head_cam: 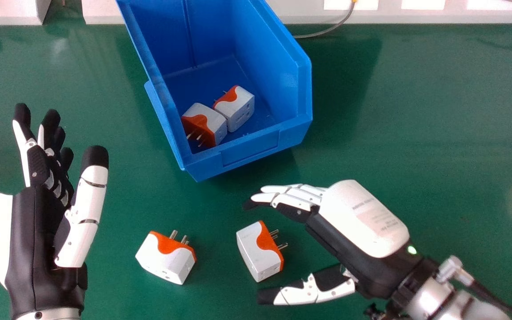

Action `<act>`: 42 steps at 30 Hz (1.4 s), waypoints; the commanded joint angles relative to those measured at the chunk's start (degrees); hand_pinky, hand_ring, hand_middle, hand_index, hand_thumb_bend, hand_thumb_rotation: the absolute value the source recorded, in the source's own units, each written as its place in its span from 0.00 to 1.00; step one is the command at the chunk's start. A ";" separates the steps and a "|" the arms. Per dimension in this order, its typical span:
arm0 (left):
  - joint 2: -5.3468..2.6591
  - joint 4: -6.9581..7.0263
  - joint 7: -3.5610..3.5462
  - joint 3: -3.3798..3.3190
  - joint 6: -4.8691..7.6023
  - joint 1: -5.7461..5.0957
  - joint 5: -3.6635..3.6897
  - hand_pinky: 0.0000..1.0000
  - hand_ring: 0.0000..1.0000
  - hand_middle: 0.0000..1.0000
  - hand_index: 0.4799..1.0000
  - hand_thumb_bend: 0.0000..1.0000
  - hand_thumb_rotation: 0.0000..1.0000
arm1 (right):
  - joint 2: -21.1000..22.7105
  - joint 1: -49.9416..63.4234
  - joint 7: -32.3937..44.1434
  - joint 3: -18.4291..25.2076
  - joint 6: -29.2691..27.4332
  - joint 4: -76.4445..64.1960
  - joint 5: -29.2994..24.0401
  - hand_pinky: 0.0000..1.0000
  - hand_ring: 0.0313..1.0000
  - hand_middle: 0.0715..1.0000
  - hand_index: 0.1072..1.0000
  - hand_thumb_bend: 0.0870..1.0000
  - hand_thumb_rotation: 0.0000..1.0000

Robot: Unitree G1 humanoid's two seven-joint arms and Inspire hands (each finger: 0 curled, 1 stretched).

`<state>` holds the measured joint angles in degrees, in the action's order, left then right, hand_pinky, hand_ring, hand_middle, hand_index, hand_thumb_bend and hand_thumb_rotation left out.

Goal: Pick all objects and put in blue box

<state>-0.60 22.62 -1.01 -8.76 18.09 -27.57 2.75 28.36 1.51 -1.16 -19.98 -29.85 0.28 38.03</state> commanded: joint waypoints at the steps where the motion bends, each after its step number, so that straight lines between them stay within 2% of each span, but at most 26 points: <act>1: 0.46 0.54 -0.06 -0.30 0.96 0.03 -0.06 1.00 1.00 0.99 0.97 0.43 0.61 | -0.31 -2.25 0.71 -0.25 -1.25 0.66 -0.28 0.66 0.79 0.81 0.77 0.47 0.60; 6: 0.41 0.43 0.11 -0.28 1.00 0.25 -0.47 1.00 1.00 0.99 0.96 0.45 0.62 | -1.22 -5.74 2.08 -1.66 -0.22 3.57 2.13 0.68 0.81 0.84 0.81 0.47 0.60; 10: 0.41 0.39 -0.36 -0.15 1.09 0.19 0.22 1.00 1.00 1.00 0.97 0.44 0.61 | -1.97 -8.19 0.96 -2.84 -0.23 6.09 5.11 0.67 0.81 0.85 0.81 0.48 0.58; 12: 0.32 0.60 -0.24 -0.12 0.98 0.03 -0.06 1.00 1.00 1.00 0.97 0.44 0.62 | -2.37 -9.33 0.71 -3.42 -0.11 7.29 6.09 0.67 0.81 0.85 0.81 0.48 0.58; 15: 0.37 0.96 -0.45 -0.03 0.59 -0.19 0.26 1.00 1.00 1.00 0.97 0.45 0.62 | -2.94 -10.77 0.68 -4.19 0.25 8.92 7.37 0.68 0.82 0.85 0.81 0.48 0.56; 20: 0.25 1.04 -0.06 -0.15 0.88 -0.33 -0.31 1.00 1.00 0.99 0.96 0.45 0.63 | -3.55 -13.24 -0.77 -5.68 -0.56 12.86 8.88 0.69 0.83 0.86 0.81 0.48 0.53; 23: 0.17 1.14 -0.12 -0.22 0.69 -0.33 0.34 1.00 1.00 0.99 0.95 0.46 0.62 | -3.86 -14.76 -1.91 -6.71 -0.58 15.51 10.29 0.68 0.82 0.85 0.80 0.49 0.49; 25: 0.31 1.07 -0.26 -0.34 0.80 -0.28 0.59 1.00 1.00 0.99 0.95 0.47 0.61 | -3.95 -15.66 -2.81 -7.50 -0.51 17.19 11.16 0.68 0.82 0.86 0.81 0.48 0.51; 30: 0.88 1.07 -0.93 -0.71 0.83 -0.24 1.40 1.00 1.00 0.99 0.96 0.44 0.62 | -4.55 -17.37 -4.96 -9.17 0.42 20.92 13.31 0.68 0.82 0.86 0.81 0.48 0.51; 33: 1.17 1.12 -1.27 -1.03 1.01 -0.31 1.66 1.00 1.00 1.00 0.97 0.43 0.62 | -5.02 -18.10 -6.53 -9.97 0.93 22.93 14.35 0.68 0.82 0.85 0.80 0.48 0.45; 35: 1.47 1.06 -1.63 -1.32 1.10 -0.25 2.10 1.00 1.00 1.00 0.97 0.42 0.62 | -5.20 -18.70 -7.85 -10.49 0.92 24.62 15.07 0.68 0.82 0.85 0.79 0.49 0.44; 36: 1.59 1.15 -1.68 -1.47 1.04 -0.27 2.15 1.00 1.00 1.00 0.97 0.42 0.62 | -5.20 -19.06 -8.82 -10.84 0.81 25.59 15.51 0.68 0.82 0.85 0.79 0.49 0.43; 38: 1.73 1.45 -1.44 -1.76 0.78 -0.31 1.65 1.00 1.00 0.99 0.97 0.44 0.62 | -5.17 -19.60 -10.52 -11.42 0.79 27.10 16.12 0.67 0.81 0.84 0.79 0.47 0.42; 42: 1.98 1.61 -1.59 -2.04 0.49 -0.15 2.03 0.99 1.00 0.99 0.97 0.43 0.62 | -5.22 -20.58 -13.09 -12.32 1.20 29.28 17.13 0.66 0.79 0.83 0.77 0.46 0.38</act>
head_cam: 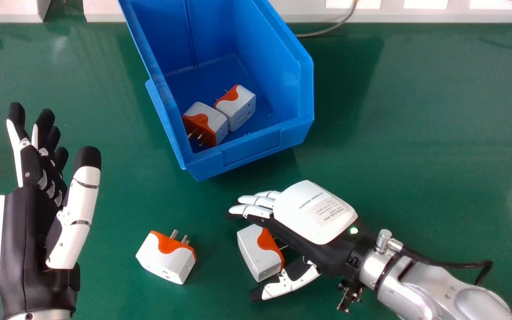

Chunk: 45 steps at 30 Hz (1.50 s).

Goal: Pick all objects and put in blue box

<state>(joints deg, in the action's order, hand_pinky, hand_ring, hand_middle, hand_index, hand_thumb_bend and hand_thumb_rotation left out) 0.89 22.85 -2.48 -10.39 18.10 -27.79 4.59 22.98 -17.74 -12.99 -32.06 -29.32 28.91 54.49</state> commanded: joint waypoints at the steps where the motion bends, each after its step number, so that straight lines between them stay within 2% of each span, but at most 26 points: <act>1: 0.53 1.53 -0.09 -0.44 0.35 0.06 0.10 0.99 1.00 0.99 0.97 0.43 0.61 | 0.14 -1.64 -2.01 -0.56 0.88 1.20 1.11 0.65 0.79 0.82 0.76 0.45 0.38; 5: 0.88 1.67 -0.06 -0.63 0.03 0.28 -0.28 0.98 0.99 0.99 0.96 0.44 0.62 | -0.50 -2.90 -4.68 -1.55 1.19 3.92 1.79 0.63 0.77 0.80 0.74 0.41 0.37; 6: 1.02 1.68 -0.08 -0.71 -0.06 0.38 -0.32 0.99 1.00 0.99 0.96 0.43 0.63 | -0.72 -3.30 -5.60 -1.74 0.84 4.91 1.76 0.62 0.76 0.79 0.74 0.41 0.34; 8: 1.20 1.70 -0.18 -0.82 -0.14 0.51 -0.10 0.99 1.00 0.99 0.97 0.43 0.64 | -1.29 -4.20 -8.14 -1.98 -0.48 7.45 1.40 0.60 0.74 0.77 0.71 0.42 0.25; 9: 1.27 1.69 -0.21 -0.89 -0.15 0.58 -0.01 1.00 1.00 0.99 0.97 0.42 0.64 | -1.62 -4.67 -9.29 -2.05 -1.15 8.81 1.12 0.59 0.72 0.75 0.69 0.46 0.14; 10: 1.29 1.78 -0.18 -0.94 -0.24 0.61 0.05 1.00 1.00 0.99 0.97 0.41 0.63 | -1.99 -5.13 -10.19 -2.04 -1.96 10.22 0.65 0.57 0.70 0.73 0.67 0.51 0.07; 12: 1.24 2.21 -0.11 -0.98 -0.58 0.49 0.13 1.00 1.00 0.99 0.96 0.41 0.62 | -2.59 -6.19 -11.47 -2.17 -3.63 13.07 -0.25 0.52 0.63 0.68 0.64 0.54 0.02; 13: 1.18 2.43 -0.08 -0.99 -0.74 0.40 0.18 1.00 1.00 0.99 0.96 0.41 0.62 | -2.80 -6.69 -11.88 -2.28 -4.18 14.28 -0.58 0.48 0.54 0.63 0.62 0.50 0.01; 15: 1.05 2.67 -0.02 -1.02 -0.97 0.36 0.29 1.00 1.00 0.98 0.95 0.41 0.62 | -3.25 -7.41 -12.75 -2.40 -4.43 16.20 -0.95 0.42 0.48 0.56 0.60 0.47 0.00; 17: 1.06 2.81 -0.20 -1.01 -1.15 0.43 0.70 1.00 1.00 0.98 0.94 0.42 0.61 | -3.84 -7.90 -13.09 -2.20 -4.37 17.90 -1.66 0.37 0.42 0.49 0.55 0.45 0.00; 20: 1.08 3.07 -0.21 -0.93 -1.43 0.46 0.70 1.00 1.00 0.99 0.94 0.42 0.61 | -4.15 -8.26 -11.87 -1.96 -4.41 18.66 -3.32 0.34 0.40 0.45 0.52 0.44 0.00; 27: 0.99 3.37 0.06 -0.71 -1.68 0.57 -0.18 1.00 1.00 0.99 0.96 0.41 0.61 | -4.09 -8.19 -9.63 -1.60 -4.83 18.18 -5.86 0.32 0.40 0.47 0.51 0.44 0.00; 31: 1.08 3.36 -0.06 -0.70 -1.95 0.70 -0.09 1.00 1.00 0.99 0.96 0.42 0.61 | -4.18 -7.49 -9.19 -1.00 -4.98 17.23 -6.96 0.32 0.40 0.48 0.51 0.44 0.00; 34: 1.21 3.52 -0.09 -0.69 -2.23 0.74 -0.35 1.00 1.00 0.99 0.97 0.41 0.62 | -3.98 -6.76 -8.62 -0.85 -4.33 15.64 -7.39 0.31 0.40 0.47 0.51 0.44 0.00; 36: 1.22 3.44 -0.22 -0.66 -2.02 0.79 -0.32 1.00 1.00 0.99 0.97 0.41 0.63 | -3.73 -5.98 -8.54 -0.54 -4.45 14.05 -7.94 0.31 0.40 0.47 0.51 0.44 0.00; 40: 0.95 3.16 0.06 -0.70 -1.64 0.83 -0.67 1.00 1.00 0.99 0.97 0.41 0.62 | -1.89 -2.20 -5.98 1.96 -5.78 5.13 -11.00 0.32 0.41 0.48 0.50 0.44 0.00; 45: 0.85 2.93 0.22 -0.58 -1.42 0.86 -0.94 1.00 1.00 0.99 0.96 0.41 0.62 | 0.39 3.42 -2.52 5.75 -4.40 -8.95 -12.95 0.31 0.40 0.46 0.51 0.44 0.00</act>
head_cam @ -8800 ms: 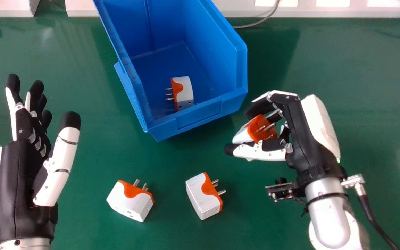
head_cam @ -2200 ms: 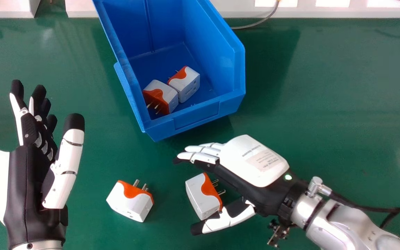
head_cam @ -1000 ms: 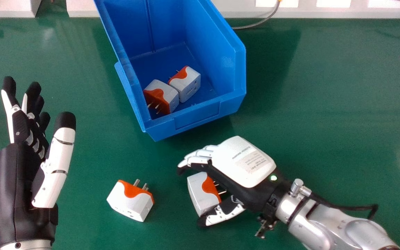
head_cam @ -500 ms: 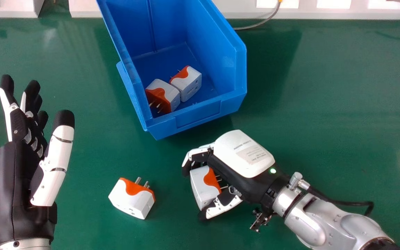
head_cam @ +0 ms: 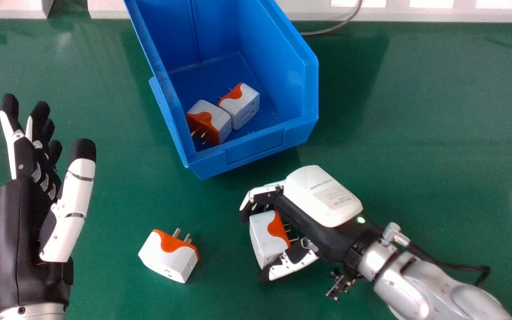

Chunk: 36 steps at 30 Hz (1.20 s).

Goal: Pick all objects and put in blue box

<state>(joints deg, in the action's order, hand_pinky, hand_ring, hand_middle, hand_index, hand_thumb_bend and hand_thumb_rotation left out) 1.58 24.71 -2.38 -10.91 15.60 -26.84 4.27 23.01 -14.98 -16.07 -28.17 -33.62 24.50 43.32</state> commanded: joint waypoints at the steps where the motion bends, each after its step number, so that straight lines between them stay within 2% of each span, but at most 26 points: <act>1: 0.13 0.91 0.13 -0.03 1.24 0.00 -0.64 1.00 1.00 0.99 0.95 0.42 0.62 | 0.64 1.63 1.04 2.74 -0.16 -7.14 -2.50 0.31 0.40 0.47 0.51 0.44 0.00; 6: -0.07 0.03 0.00 0.20 1.87 0.47 -0.34 1.00 1.00 0.99 0.95 0.42 0.61 | 0.99 4.90 4.44 6.66 1.01 -17.89 -5.21 0.31 0.40 0.48 0.53 0.43 0.00; 8: -0.04 -0.54 -0.31 0.32 2.22 0.75 0.12 0.99 1.00 0.99 0.96 0.41 0.60 | 0.58 5.01 3.60 8.11 1.01 -20.76 -4.14 0.30 0.40 0.47 0.53 0.43 0.00; 11: 0.05 -1.14 -0.19 0.51 2.59 1.04 -0.46 1.00 1.00 1.00 0.98 0.43 0.61 | -0.68 3.51 2.61 9.59 1.10 -23.11 -3.23 0.31 0.39 0.46 0.53 0.43 0.00; 14: -0.12 -1.25 0.38 0.60 2.51 1.12 -1.35 1.00 1.00 1.00 0.97 0.44 0.62 | -3.06 0.62 2.57 10.53 1.97 -23.85 -3.58 0.31 0.38 0.45 0.53 0.43 0.00; 19: -0.29 -1.48 0.42 0.94 2.22 1.33 -1.54 1.00 1.00 1.00 0.97 0.43 0.63 | -6.93 -5.18 3.35 11.18 4.01 -22.70 -3.40 0.31 0.37 0.44 0.52 0.43 0.00; 20: -0.34 -1.43 0.46 1.06 2.17 1.34 -1.69 1.00 1.00 1.00 0.97 0.43 0.63 | -7.51 -6.64 4.05 11.12 4.93 -22.28 -3.36 0.26 0.35 0.43 0.52 0.44 0.00; 22: -0.56 -1.27 0.69 1.28 2.13 1.30 -1.96 1.00 1.00 1.00 0.98 0.43 0.63 | -8.35 -9.63 5.30 10.95 6.18 -21.05 -3.61 0.21 0.33 0.42 0.51 0.44 0.00; 24: -0.78 -1.10 0.59 1.57 2.17 1.11 -1.70 1.00 1.00 1.00 0.98 0.43 0.63 | -9.01 -13.00 5.36 10.79 6.61 -18.67 -3.41 0.20 0.33 0.42 0.51 0.45 0.00; 29: -1.12 -0.44 0.72 2.25 1.95 0.33 -1.94 1.00 1.00 1.00 0.98 0.44 0.62 | -11.41 -22.32 1.76 9.99 8.76 -9.75 0.09 0.22 0.34 0.44 0.51 0.45 0.00; 32: -1.11 -0.59 0.41 2.52 2.04 0.01 -1.42 1.00 1.00 1.00 0.98 0.44 0.62 | -12.93 -28.80 0.57 9.13 9.13 -2.06 0.43 0.25 0.35 0.45 0.49 0.46 0.00; 36: -1.29 -0.39 0.44 3.01 2.00 -0.58 -1.32 1.00 1.00 1.00 0.98 0.43 0.60 | -14.55 -36.41 -1.05 7.48 9.09 8.67 0.68 0.29 0.37 0.47 0.48 0.46 0.00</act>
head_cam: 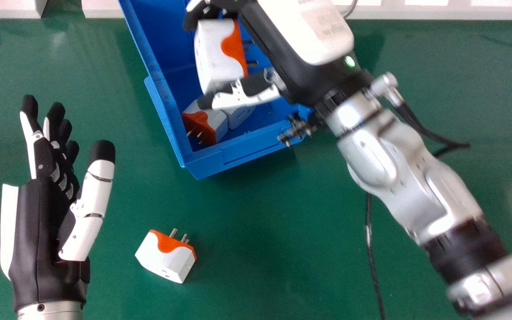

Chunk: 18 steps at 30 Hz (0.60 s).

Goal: Pick all objects and put in blue box

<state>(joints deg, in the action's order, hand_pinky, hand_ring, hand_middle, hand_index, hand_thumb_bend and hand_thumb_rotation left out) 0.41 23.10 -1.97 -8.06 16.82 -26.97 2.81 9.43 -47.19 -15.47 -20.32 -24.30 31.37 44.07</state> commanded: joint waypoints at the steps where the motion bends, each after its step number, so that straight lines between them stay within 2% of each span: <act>1: -0.22 1.40 0.10 0.27 0.49 -0.54 0.21 1.00 1.00 1.00 0.98 0.43 0.60 | -1.42 -5.89 -2.32 -0.89 0.06 4.40 0.29 0.30 0.37 0.47 0.48 0.46 0.00; 3: -0.41 2.04 0.24 0.50 -0.09 -0.92 0.37 1.00 1.00 1.00 0.98 0.44 0.60 | -2.50 -9.53 -4.17 -2.12 0.62 10.09 1.23 0.29 0.37 0.46 0.49 0.46 0.00; 8: -0.20 2.59 0.09 0.48 0.11 -1.69 0.50 1.00 1.00 1.00 0.97 0.45 0.60 | -4.84 -16.71 -8.95 -4.87 1.22 22.00 2.62 0.28 0.36 0.46 0.48 0.46 0.00; 13: -0.61 2.97 0.60 0.76 0.03 -2.04 0.06 1.00 1.00 1.00 0.97 0.42 0.59 | -7.31 -21.74 -9.89 -7.28 3.64 30.47 3.44 0.30 0.39 0.48 0.48 0.44 0.00; 18: -0.70 3.32 0.68 0.98 0.21 -2.47 -0.14 1.00 1.00 1.00 0.98 0.41 0.60 | -9.48 -24.55 -9.20 -9.38 5.80 36.26 3.37 0.29 0.41 0.50 0.47 0.44 0.00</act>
<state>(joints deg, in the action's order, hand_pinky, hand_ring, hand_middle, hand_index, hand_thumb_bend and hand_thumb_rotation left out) -0.20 24.61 -1.36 -7.12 16.51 -28.86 2.84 0.68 -68.22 -24.10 -29.39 -18.85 67.27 47.87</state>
